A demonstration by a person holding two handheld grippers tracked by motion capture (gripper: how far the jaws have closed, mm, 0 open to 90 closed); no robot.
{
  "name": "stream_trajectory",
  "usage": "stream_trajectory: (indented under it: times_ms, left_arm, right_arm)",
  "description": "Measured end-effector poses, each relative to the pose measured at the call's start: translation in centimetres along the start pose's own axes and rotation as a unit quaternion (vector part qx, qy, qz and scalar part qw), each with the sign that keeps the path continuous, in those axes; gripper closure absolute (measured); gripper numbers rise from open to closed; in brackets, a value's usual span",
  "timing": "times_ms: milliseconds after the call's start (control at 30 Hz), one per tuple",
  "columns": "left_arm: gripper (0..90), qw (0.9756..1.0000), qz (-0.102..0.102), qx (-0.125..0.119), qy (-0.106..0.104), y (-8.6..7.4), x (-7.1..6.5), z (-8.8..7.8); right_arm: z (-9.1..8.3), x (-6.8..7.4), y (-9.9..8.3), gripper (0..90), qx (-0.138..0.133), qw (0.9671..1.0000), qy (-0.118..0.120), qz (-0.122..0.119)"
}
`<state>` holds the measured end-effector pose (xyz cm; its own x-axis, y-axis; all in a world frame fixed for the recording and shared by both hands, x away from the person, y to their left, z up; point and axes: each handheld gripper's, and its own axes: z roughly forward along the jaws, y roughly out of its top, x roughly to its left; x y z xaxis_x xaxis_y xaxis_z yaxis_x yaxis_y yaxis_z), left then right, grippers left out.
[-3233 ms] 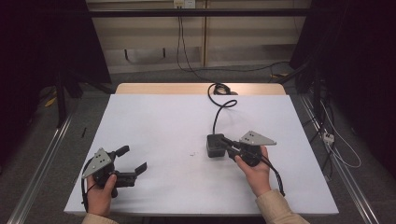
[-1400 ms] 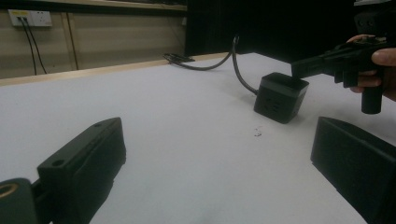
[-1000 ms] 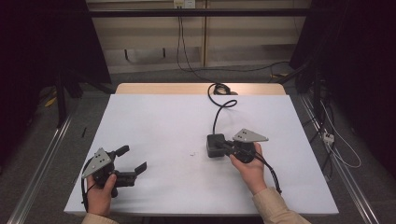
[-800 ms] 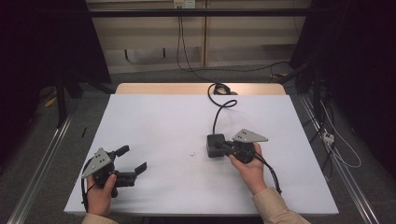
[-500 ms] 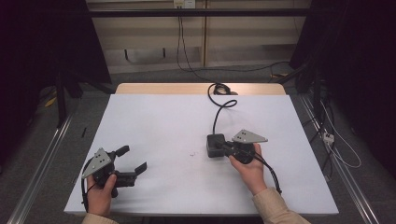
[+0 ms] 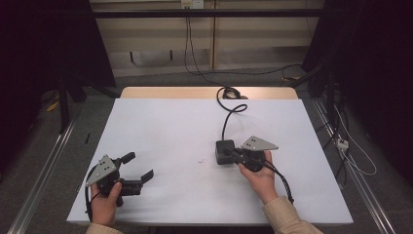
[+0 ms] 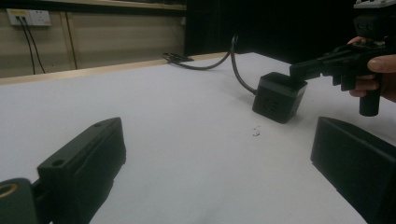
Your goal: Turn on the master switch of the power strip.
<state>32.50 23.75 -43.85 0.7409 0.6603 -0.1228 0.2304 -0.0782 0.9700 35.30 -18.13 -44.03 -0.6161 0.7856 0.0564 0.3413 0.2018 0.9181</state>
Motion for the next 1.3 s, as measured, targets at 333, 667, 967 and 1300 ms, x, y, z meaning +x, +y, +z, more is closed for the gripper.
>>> stream_trajectory:
  times_ms: [333, 667, 967, 1300]
  left_arm:
    - [2.8, 1.0, 0.0, 0.0, 0.0, 0.01, -0.1, 0.04]
    - [2.8, 1.0, 0.001, -0.001, 0.0, 0.02, -0.11, 0.02]
    - [2.9, 1.0, -0.001, -0.001, 0.002, 0.02, -0.11, -0.01]
    - [2.9, 1.0, 0.001, -0.001, 0.001, 0.02, -0.15, 0.02]
  right_arm:
    - [0.02, 0.07, -0.04, 90.0, -0.001, 1.0, -0.003, -0.003]
    - [0.01, 0.23, -0.06, 90.0, -0.001, 1.0, -0.007, -0.006]
    - [0.02, 0.24, -0.15, 90.0, -0.003, 0.9999, -0.008, -0.009]
    - [0.02, 0.17, -0.25, 90.0, -0.005, 0.9999, -0.006, -0.007]
